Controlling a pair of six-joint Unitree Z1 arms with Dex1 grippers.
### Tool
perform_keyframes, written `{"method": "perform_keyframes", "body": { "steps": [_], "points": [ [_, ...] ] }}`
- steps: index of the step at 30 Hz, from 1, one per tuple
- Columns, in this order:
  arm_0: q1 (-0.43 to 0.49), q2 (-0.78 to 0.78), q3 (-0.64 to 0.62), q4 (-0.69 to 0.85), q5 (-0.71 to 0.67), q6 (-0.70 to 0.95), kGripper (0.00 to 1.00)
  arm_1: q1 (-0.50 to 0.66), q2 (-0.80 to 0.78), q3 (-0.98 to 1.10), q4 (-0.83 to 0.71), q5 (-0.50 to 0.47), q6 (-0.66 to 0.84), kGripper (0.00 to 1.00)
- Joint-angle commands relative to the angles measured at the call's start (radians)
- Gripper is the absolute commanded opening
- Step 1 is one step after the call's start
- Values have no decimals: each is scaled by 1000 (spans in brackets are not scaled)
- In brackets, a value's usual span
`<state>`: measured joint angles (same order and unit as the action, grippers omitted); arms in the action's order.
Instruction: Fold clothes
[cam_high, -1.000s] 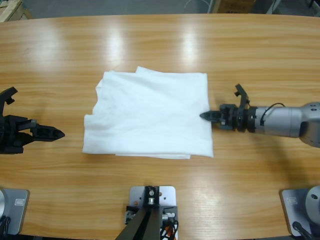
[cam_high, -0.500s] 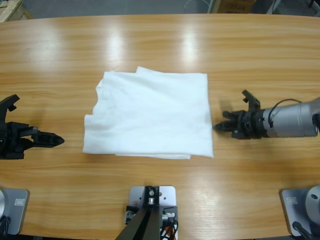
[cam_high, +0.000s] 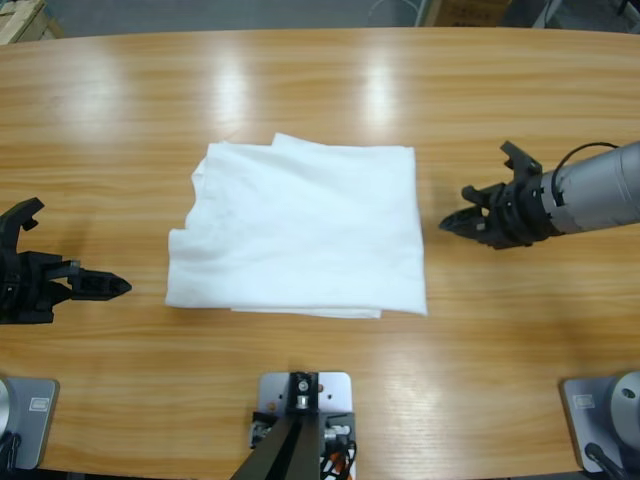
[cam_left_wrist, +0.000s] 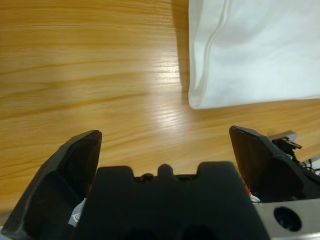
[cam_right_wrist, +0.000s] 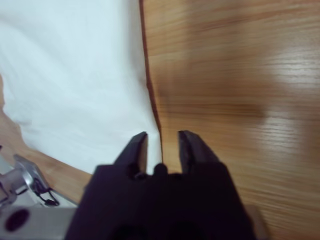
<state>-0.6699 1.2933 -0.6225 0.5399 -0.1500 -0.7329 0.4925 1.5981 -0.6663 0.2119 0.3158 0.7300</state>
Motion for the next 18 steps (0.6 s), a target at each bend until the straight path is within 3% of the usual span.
{"method": "perform_keyframes", "body": {
  "steps": [1, 6, 13, 18],
  "points": [
    [11, -20, 40, -12, -7, 3, 1000, 8, 71, 51, -213, 109, 14, 919],
    [11, -22, 41, -12, -8, 3, 1000, 5, 131, 105, -360, 188, 5, 909],
    [11, -18, 44, -12, -7, 3, 1000, -6, 150, 128, -373, 158, -28, 858],
    [11, -17, 44, -12, -7, 3, 1000, -6, 236, 143, -467, 204, -50, 858]
  ]
}}
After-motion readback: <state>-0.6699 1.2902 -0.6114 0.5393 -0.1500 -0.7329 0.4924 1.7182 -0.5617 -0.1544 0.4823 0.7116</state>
